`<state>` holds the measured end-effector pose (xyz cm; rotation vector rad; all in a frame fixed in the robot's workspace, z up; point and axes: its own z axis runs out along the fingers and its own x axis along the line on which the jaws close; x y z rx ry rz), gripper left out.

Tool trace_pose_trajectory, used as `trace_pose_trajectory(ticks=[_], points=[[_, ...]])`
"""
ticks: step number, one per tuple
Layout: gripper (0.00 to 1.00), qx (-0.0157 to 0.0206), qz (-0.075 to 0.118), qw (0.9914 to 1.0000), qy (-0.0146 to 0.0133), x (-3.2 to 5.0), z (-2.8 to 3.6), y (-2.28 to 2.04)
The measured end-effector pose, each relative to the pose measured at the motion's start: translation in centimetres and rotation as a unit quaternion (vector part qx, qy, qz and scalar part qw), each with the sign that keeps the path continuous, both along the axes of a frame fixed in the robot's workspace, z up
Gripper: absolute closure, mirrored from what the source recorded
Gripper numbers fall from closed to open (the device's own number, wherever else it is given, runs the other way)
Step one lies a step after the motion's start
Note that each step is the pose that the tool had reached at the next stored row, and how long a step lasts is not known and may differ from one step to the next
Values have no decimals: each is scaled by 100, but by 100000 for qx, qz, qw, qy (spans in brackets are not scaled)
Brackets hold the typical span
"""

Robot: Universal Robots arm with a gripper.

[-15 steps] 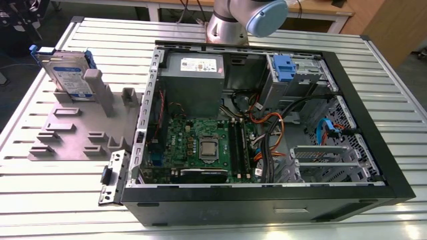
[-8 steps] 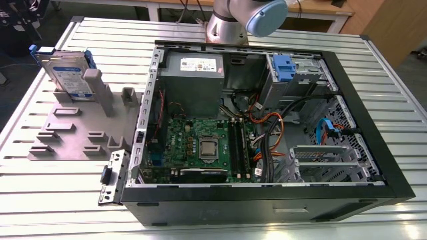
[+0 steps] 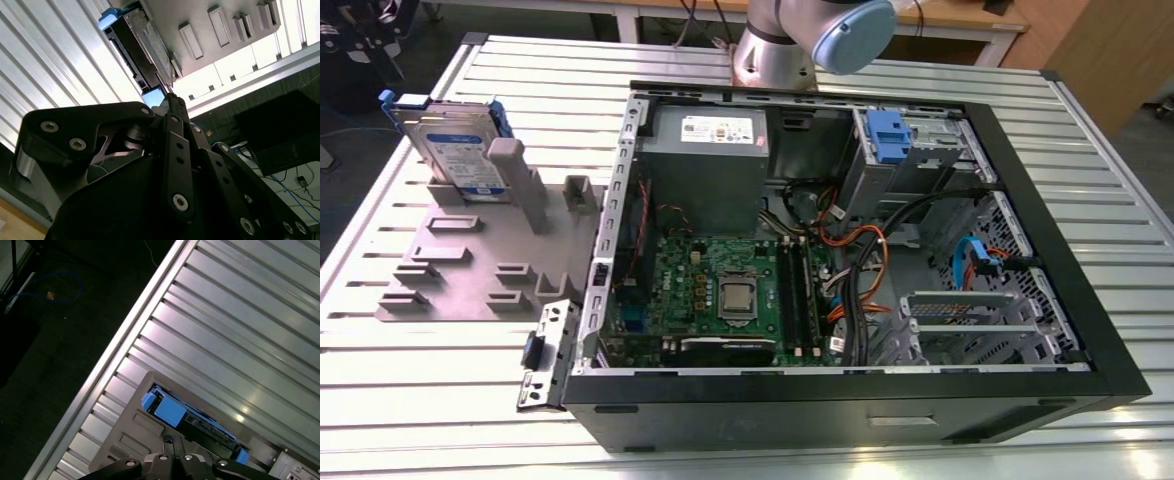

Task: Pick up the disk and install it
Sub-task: 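Pick up the disk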

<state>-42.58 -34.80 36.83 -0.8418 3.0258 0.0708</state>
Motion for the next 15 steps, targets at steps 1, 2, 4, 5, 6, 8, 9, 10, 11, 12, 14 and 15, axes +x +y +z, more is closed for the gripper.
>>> trace_pose_trajectory(ticks=[1,2,4,5,6,8,9,10,11,12,14,15], points=[[89,-1,4,100000,-1,0,0,0],[89,-1,34,100000,0,0,0,0],[89,0,307,100000,-1,0,0,0],[89,1,581,99998,-6,0,-1,0],[89,2,1058,99994,-6,0,-1,0],[89,1,2582,99967,-4,0,0,0],[89,1,3471,99940,-3,0,0,0],[89,-1,4371,99904,-4,0,0,0],[89,-1,5289,99860,-2,0,0,0],[89,-1,6249,99805,3,0,0,0],[89,-2,8041,99676,1,0,0,0],[89,0,8932,99600,0,0,0,0]])
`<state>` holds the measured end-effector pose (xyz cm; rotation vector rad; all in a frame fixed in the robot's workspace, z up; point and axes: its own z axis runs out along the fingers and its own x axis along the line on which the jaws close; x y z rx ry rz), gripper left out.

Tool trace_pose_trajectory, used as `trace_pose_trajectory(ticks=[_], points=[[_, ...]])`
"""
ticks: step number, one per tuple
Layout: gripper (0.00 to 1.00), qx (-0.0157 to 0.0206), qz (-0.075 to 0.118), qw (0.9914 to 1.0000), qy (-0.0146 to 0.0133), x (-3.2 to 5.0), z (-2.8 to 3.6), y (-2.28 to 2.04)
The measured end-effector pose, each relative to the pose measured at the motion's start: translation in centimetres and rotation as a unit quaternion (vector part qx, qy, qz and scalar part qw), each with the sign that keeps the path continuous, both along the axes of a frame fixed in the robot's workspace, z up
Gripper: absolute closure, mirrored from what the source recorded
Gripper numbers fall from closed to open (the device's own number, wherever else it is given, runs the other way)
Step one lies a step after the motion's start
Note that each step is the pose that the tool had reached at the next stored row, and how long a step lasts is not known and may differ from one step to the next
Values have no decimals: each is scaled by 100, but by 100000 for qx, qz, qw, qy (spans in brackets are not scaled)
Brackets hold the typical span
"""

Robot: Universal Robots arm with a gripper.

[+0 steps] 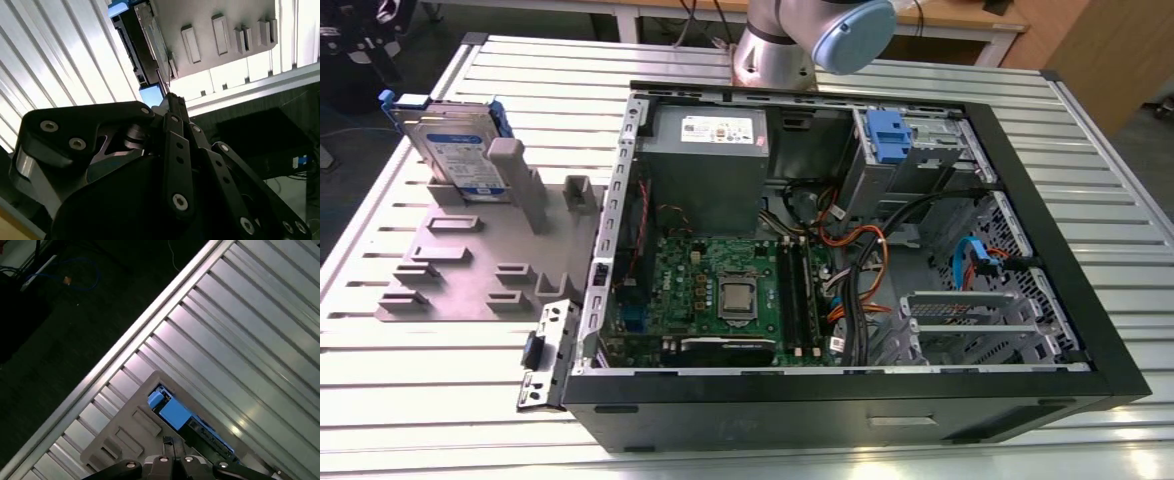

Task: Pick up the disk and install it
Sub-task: 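Pick up the disk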

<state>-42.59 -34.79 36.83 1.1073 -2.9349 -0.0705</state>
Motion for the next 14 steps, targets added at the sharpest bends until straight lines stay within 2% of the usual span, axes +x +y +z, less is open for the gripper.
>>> trace_pose_trajectory(ticks=[5,14], points=[[89,1,3643,99934,-2,0,0,0],[89,0,3808,99927,-1,0,0,0]])
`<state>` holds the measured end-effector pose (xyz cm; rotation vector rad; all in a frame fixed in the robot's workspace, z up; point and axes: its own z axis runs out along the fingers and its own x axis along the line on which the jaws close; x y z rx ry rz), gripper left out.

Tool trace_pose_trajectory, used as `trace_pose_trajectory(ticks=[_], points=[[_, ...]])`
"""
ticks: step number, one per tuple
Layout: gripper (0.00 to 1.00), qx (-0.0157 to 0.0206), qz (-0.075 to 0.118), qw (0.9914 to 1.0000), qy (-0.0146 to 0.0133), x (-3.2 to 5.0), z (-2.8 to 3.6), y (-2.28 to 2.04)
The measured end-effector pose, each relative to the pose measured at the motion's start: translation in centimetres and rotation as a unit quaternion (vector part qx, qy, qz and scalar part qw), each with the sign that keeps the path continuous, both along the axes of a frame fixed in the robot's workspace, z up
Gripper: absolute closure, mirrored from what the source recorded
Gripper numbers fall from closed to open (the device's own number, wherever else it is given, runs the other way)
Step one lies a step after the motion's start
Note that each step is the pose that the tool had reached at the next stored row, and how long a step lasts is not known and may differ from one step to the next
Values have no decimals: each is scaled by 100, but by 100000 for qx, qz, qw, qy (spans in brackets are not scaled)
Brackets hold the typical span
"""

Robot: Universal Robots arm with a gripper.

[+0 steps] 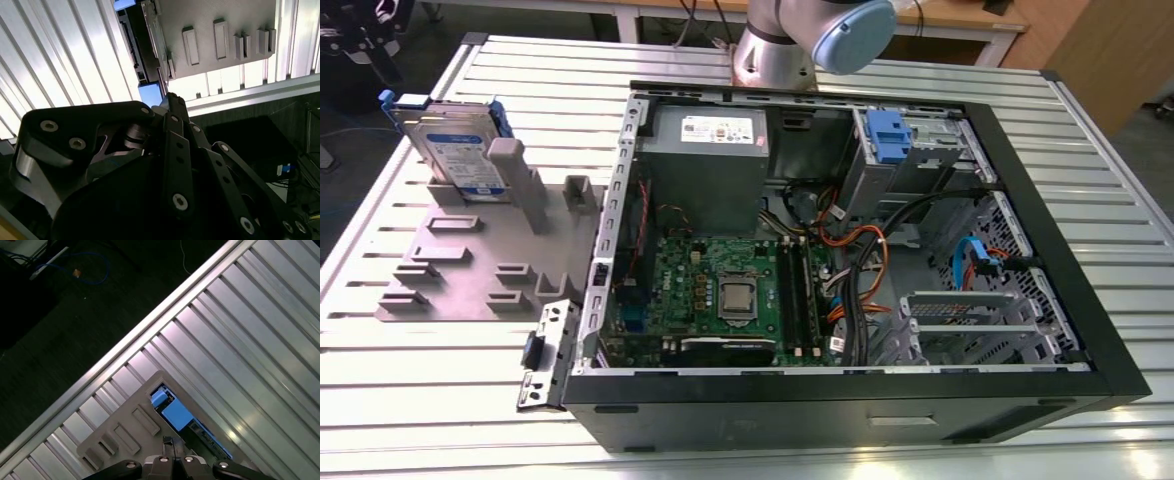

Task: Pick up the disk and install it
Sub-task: 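Pick up the disk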

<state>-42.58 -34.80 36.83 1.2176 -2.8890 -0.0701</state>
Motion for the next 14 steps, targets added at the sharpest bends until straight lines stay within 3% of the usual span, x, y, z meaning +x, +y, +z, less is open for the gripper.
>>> trace_pose_trajectory(ticks=[8,11,14], points=[[89,2,620,99998,-3,0,0,0],[89,1,2866,99959,-3,0,-1,0],[89,2,5642,99841,-4,0,-2,0]])
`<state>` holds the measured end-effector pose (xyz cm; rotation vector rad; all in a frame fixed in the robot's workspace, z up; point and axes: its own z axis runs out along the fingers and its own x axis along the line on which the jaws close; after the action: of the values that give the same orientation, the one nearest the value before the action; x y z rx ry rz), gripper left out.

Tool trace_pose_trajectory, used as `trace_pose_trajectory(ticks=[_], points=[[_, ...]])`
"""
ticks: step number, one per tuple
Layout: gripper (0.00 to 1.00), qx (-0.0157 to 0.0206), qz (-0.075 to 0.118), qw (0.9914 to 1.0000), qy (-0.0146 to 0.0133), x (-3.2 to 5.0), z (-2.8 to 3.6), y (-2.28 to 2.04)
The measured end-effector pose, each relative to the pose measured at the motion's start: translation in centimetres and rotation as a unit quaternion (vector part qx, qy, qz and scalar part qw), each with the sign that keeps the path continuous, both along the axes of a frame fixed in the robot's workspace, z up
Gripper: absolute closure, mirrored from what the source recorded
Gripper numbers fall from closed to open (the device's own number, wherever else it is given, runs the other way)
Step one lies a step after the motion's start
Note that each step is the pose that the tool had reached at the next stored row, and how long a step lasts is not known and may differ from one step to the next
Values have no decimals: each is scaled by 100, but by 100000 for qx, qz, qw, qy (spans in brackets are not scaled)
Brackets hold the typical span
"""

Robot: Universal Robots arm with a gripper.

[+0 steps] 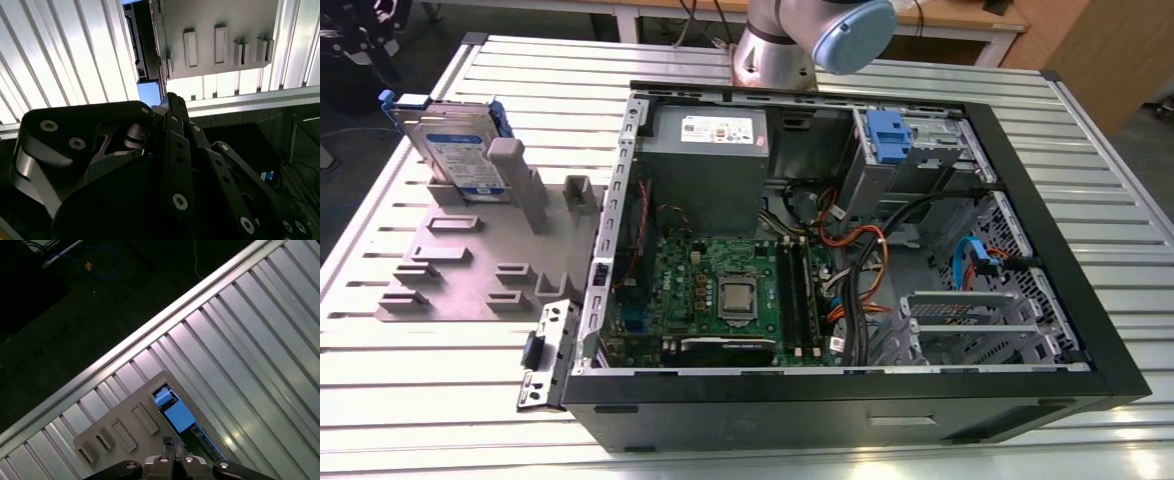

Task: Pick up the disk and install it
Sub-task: 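Pick up the disk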

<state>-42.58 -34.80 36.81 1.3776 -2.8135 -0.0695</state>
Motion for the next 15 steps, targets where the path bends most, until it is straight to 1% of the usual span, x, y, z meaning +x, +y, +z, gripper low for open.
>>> trace_pose_trajectory(ticks=[3,6,8,11,15], points=[[89,-2,2690,99964,5,0,-4,0],[89,-2,5393,99854,2,0,-9,0],[89,-5,7123,99746,1,0,-10,0],[89,-3,9149,99581,-16,0,-16,0],[89,-5,11952,99283,-9,0,-24,0]])
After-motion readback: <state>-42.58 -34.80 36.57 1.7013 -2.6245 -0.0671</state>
